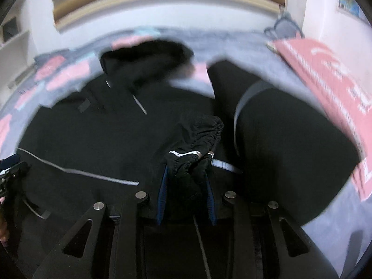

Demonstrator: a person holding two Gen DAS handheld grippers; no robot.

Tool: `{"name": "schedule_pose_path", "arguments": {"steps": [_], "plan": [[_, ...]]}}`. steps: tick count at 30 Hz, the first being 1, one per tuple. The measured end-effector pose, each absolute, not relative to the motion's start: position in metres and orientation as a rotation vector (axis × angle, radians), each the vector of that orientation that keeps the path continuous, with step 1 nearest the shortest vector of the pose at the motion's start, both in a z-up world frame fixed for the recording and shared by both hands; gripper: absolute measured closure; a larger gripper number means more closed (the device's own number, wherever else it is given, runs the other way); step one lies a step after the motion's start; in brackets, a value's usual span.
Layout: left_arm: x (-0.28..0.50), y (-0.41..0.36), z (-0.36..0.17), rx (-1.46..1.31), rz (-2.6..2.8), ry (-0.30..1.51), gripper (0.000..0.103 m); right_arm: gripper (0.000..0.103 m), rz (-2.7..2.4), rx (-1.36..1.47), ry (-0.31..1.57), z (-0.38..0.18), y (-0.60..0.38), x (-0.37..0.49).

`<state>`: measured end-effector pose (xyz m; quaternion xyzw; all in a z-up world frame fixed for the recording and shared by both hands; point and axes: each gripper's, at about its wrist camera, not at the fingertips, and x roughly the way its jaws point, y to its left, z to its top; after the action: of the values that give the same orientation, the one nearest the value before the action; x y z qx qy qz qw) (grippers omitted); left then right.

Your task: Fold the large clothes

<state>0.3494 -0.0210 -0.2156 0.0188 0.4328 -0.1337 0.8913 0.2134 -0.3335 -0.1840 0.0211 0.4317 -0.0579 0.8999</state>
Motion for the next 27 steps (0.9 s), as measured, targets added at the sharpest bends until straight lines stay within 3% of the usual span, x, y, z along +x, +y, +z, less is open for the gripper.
{"name": "schedule_pose_path", "arguments": {"steps": [4, 8, 9, 11, 12, 16, 22, 27], "plan": [[0.353, -0.026, -0.243, 0.075, -0.246, 0.909, 0.036, 0.063, -0.140, 0.046, 0.961, -0.214, -0.343, 0.217], [0.346, -0.026, -0.244, 0.069, -0.253, 0.869, 0.036, 0.054, -0.152, 0.025, 0.919, -0.189, -0.334, 0.205], [0.345, -0.024, -0.244, 0.057, -0.258, 0.862, 0.035, 0.050, -0.139, 0.023, 0.887, -0.179, -0.332, 0.200], [0.343, -0.022, -0.245, 0.037, -0.271, 0.849, 0.034, 0.030, -0.104, 0.008, 0.794, -0.153, -0.320, 0.190], [0.343, -0.020, -0.245, 0.033, -0.274, 0.845, 0.034, 0.028, -0.094, -0.003, 0.763, -0.145, -0.314, 0.186], [0.342, -0.022, -0.244, 0.042, -0.272, 0.825, 0.033, 0.028, -0.056, -0.043, 0.759, -0.141, -0.294, 0.199], [0.339, -0.021, -0.245, 0.044, -0.280, 0.798, 0.033, 0.027, -0.131, -0.006, 0.943, -0.218, -0.306, 0.227], [0.338, -0.021, -0.247, 0.045, -0.284, 0.788, 0.031, 0.025, -0.155, -0.061, 0.899, -0.223, -0.298, 0.223]]}}
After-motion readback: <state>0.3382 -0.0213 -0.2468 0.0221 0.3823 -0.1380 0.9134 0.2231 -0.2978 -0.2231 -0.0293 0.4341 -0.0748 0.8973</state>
